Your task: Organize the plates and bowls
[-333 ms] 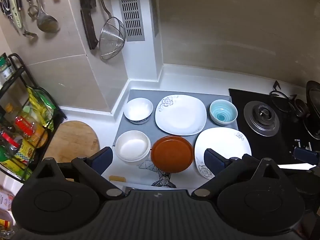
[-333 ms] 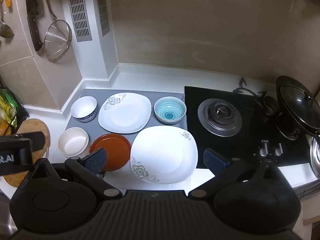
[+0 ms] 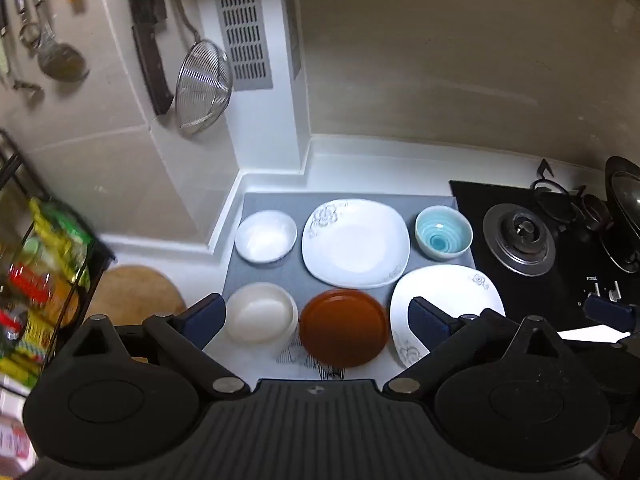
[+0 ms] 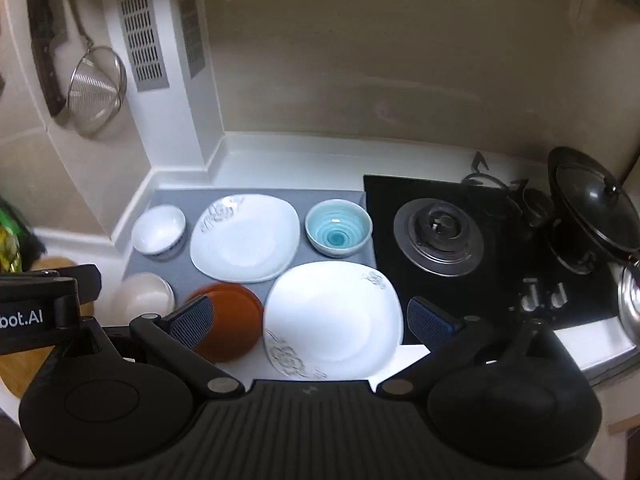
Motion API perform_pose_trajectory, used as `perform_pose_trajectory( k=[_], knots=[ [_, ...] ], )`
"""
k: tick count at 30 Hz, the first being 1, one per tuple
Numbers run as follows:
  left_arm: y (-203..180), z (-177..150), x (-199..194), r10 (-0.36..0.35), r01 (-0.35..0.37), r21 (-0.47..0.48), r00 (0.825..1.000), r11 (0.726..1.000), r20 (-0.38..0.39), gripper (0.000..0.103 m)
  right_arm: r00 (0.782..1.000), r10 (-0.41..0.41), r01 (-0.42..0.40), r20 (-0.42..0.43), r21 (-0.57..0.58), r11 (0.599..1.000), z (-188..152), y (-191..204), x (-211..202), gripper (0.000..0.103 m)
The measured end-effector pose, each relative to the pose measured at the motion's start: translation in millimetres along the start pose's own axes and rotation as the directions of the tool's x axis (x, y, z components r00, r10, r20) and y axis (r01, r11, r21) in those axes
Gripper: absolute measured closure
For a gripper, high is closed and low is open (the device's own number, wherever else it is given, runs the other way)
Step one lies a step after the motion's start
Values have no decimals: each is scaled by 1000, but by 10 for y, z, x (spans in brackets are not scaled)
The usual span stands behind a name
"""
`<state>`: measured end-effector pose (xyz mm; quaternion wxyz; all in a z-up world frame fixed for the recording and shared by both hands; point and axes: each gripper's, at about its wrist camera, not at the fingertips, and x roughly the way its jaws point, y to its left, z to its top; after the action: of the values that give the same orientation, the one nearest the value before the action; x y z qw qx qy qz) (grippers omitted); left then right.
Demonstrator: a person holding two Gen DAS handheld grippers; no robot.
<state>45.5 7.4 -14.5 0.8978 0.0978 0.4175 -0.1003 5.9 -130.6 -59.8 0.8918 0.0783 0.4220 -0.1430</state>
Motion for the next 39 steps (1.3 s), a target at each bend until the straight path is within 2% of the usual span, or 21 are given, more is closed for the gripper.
perform_pose_trajectory(
  k=[2,7,11,17,20,26,39],
  knots=[
    [28,30,76,2,-2,21,1000,1000,0,4,1000,-17,17,-10,15,1000,23,80,53,0],
    [164,114,300,-49,51,40,998,998,-36,4,998,-46,48,-36,60,997,20,186,146,0],
    [218,169,402,-59,62,50,996,997,-65,3,997,-45,52,-68,94,994,14,205,227,0],
    [105,212,415,-22,26,75,998,997,-54,3,996,-59,61,-66,37,997,52,188,257,0],
    [65,232,382,-20,22,72,999,997,-38,2,998,-52,54,-47,50,997,64,111,224,0],
    [-4,252,382,-8,12,75,999,997,-42,2,998,-20,25,-65,64,998,89,6,265,0],
    [31,254,481,2,3,80,998,997,-56,1,997,-26,30,-67,62,998,41,54,362,0]
  ],
)
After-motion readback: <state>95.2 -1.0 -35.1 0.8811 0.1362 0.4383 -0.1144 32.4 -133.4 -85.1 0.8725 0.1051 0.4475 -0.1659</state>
